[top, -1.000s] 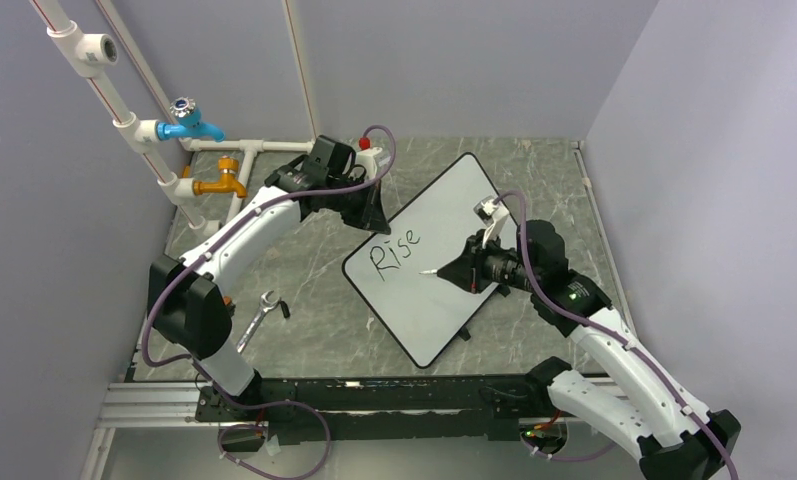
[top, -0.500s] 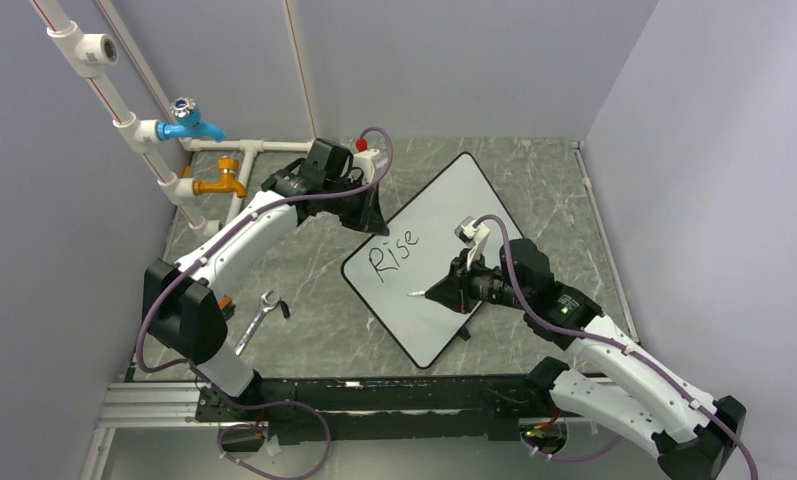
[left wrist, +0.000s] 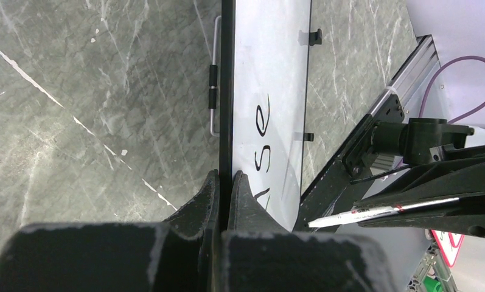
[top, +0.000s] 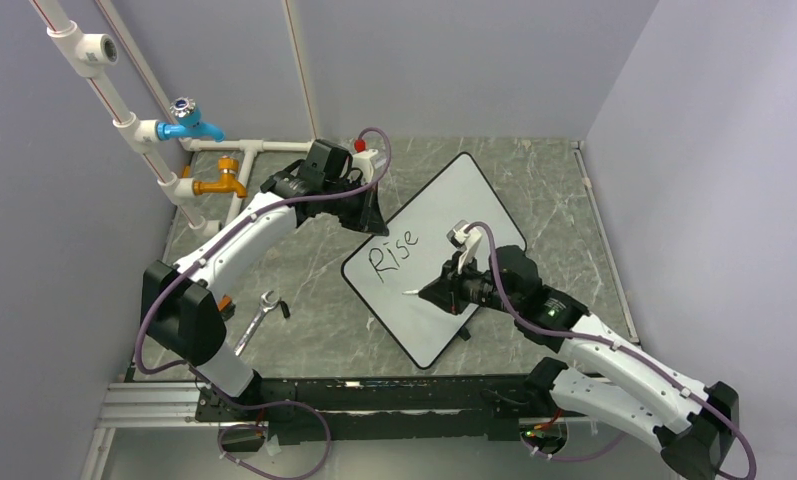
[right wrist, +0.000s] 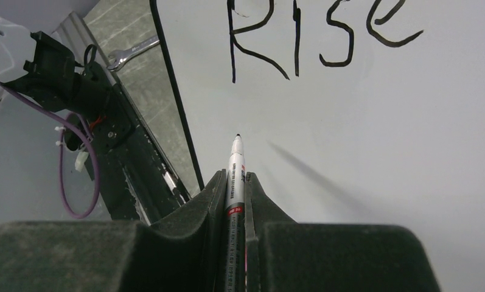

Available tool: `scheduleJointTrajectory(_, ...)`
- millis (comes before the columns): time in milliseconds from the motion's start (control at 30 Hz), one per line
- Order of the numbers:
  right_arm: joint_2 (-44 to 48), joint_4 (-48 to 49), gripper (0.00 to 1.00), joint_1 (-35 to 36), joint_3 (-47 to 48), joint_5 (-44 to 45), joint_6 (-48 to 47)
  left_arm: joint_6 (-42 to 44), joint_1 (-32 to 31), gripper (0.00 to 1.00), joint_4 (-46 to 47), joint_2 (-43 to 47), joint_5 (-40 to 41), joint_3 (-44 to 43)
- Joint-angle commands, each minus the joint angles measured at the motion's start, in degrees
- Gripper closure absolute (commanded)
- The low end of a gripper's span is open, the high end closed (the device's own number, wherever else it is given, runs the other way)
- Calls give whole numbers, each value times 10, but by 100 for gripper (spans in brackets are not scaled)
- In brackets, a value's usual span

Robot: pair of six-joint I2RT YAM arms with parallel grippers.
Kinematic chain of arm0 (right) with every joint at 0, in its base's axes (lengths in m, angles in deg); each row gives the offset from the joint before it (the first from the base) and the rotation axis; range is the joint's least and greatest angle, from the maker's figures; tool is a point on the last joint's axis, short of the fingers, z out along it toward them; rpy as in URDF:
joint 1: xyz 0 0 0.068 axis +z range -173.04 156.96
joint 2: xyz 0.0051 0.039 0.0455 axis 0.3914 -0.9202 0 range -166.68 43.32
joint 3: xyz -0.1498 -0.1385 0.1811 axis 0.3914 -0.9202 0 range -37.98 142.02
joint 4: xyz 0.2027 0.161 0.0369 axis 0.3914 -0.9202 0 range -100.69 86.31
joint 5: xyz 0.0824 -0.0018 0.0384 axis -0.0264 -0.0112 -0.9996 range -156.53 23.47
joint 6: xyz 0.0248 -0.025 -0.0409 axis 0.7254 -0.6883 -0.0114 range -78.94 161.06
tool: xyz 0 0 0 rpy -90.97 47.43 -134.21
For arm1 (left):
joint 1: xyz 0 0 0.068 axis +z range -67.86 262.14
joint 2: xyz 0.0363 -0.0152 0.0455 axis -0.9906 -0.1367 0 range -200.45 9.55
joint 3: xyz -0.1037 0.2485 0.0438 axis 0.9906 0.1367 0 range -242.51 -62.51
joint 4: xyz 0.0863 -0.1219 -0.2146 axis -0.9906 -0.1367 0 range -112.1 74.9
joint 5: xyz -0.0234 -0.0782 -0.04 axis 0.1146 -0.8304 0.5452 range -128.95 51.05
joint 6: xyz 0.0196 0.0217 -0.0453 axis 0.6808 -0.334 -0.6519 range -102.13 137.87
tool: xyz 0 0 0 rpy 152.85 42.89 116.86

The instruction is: Write a sentence on the whiteboard

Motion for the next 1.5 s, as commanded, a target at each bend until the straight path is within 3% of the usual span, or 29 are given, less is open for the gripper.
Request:
scheduleJointTrajectory(0, -16, 55, 100, 10, 3, 12, -4, 12, 4, 100, 33, 23, 59, -1)
scheduleJointTrajectory(767, -96, 83, 100, 21, 23, 1, -21, 14, 4, 100, 33, 22, 60, -1)
scheduleJointTrajectory(1200, -73, 67, 100, 34, -15, -3, -10, 16, 4, 100, 32, 22, 63, -2)
scheduleJointTrajectory(1467, -47, 41, 100, 39, -32, 46, 3, 15, 4, 100, 32, 24, 64, -1)
